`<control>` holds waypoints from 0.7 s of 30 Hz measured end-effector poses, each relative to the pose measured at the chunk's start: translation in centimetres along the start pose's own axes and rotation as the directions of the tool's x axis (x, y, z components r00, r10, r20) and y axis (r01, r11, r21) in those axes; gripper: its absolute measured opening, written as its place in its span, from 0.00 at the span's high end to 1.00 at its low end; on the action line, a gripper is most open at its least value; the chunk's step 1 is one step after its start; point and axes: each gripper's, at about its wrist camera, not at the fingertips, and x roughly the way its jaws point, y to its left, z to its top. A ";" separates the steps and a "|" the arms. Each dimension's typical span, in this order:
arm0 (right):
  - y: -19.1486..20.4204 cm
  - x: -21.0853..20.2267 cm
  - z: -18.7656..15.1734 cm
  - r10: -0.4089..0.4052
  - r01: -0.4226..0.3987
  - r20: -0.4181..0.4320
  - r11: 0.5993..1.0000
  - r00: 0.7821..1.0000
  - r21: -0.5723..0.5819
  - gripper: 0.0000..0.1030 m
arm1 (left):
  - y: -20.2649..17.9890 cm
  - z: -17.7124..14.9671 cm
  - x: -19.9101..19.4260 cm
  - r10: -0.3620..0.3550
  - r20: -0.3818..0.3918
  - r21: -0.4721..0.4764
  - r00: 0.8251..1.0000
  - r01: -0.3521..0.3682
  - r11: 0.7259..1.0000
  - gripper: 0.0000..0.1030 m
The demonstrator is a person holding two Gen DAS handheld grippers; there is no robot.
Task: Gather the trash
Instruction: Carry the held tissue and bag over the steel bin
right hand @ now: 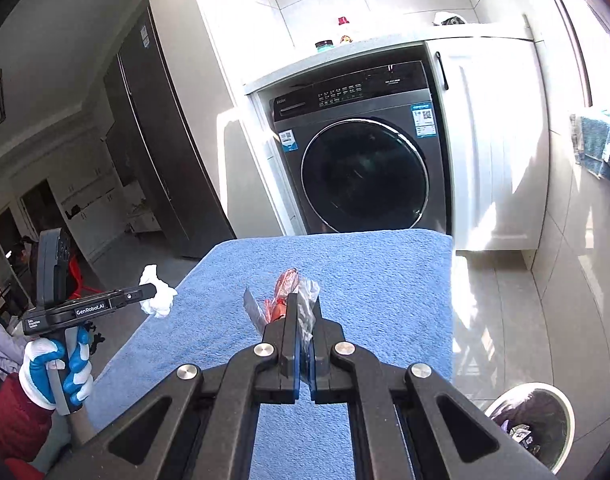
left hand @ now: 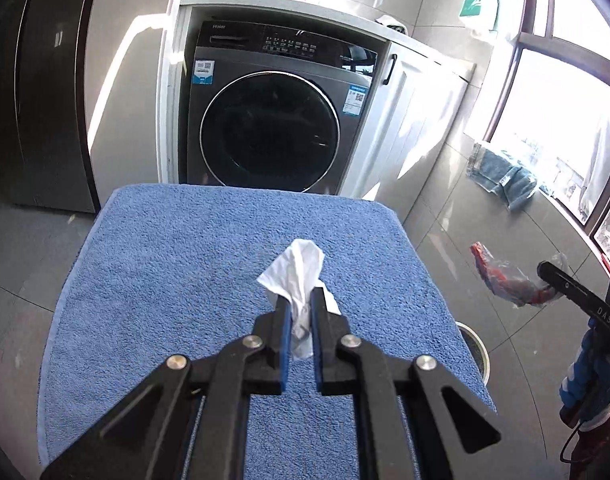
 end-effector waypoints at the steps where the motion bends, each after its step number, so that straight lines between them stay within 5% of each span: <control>1: -0.7 -1.1 -0.1 -0.037 0.037 0.013 0.999 0.999 0.011 0.97 | -1.7 0.2 0.7 -0.025 -0.010 0.020 1.000 0.025 0.999 0.92; 5: -5.8 -4.5 -1.4 -0.168 0.165 0.030 0.981 0.985 0.098 0.97 | -9.1 0.6 3.7 -0.129 -0.061 0.115 0.990 0.135 0.984 0.92; 10: -11.6 -7.4 -4.0 -0.323 0.317 0.004 0.930 0.946 0.185 0.97 | -18.4 0.1 8.4 -0.253 -0.162 0.192 0.954 0.282 0.940 0.92; 21: -21.5 -6.3 -9.1 -0.422 0.431 -0.103 0.841 0.901 0.328 0.97 | -31.8 -4.0 18.8 -0.292 -0.349 0.318 0.890 0.406 0.857 0.92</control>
